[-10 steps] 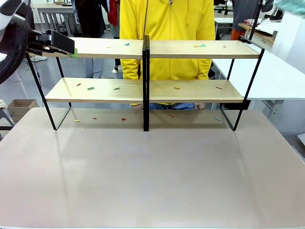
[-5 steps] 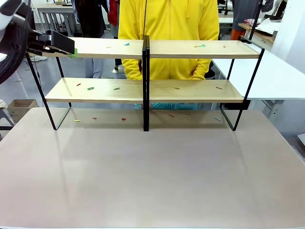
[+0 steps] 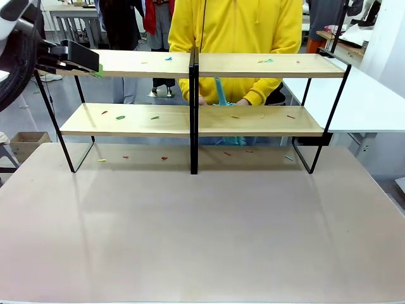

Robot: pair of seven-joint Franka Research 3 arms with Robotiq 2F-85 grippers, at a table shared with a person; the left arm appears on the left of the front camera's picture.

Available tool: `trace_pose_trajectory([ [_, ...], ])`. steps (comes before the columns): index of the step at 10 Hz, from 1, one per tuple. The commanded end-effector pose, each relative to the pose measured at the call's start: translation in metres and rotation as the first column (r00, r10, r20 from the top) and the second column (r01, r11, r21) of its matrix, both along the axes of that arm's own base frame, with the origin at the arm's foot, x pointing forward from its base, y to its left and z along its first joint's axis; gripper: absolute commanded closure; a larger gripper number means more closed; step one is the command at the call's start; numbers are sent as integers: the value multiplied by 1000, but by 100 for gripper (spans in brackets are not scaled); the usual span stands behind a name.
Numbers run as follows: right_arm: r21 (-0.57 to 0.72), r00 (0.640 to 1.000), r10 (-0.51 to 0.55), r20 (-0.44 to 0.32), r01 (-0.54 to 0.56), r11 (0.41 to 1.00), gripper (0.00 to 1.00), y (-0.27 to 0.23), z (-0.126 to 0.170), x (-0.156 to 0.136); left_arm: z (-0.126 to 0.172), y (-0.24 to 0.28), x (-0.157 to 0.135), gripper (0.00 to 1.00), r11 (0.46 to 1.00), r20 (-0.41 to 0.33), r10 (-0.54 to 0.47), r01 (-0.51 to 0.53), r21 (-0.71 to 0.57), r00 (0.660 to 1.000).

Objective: Clean the shelves.
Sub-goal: Clean a randomly selected level of the Shelf with the Duster.

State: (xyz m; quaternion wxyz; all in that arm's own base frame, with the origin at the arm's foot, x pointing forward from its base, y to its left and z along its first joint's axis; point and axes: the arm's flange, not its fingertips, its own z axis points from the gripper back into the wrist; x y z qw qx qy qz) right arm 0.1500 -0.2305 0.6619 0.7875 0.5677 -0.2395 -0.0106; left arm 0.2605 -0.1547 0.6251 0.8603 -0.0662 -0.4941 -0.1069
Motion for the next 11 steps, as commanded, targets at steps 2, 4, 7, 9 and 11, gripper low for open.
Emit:
trace_pose_trajectory([
  [2, 10, 1000, 5, 24, -5, 1000, 100, -2, 4, -1, 0, 1, 0, 0, 1000, 2, 8, -8, 2, 1000],
  [4, 10, 1000, 5, 24, -5, 1000, 100, -2, 4, -1, 0, 1, 0, 0, 1000, 2, 8, -8, 2, 1000],
  [7, -89, 999, 32, 38, -28, 996, 88, 20, 11, 2, 0, 1, 0, 0, 1000, 2, 8, -8, 2, 1000],
  [9, -265, 984, 160, 75, -135, 955, 88, 91, 47, 59, 0, 1, 0, 0, 1000, 2, 8, -8, 2, 1000],
  [11, -411, 987, 149, 65, -109, 905, 88, 155, 73, 122, 0, 1, 0, 0, 1000, 2, 8, -8, 2, 1000],
])
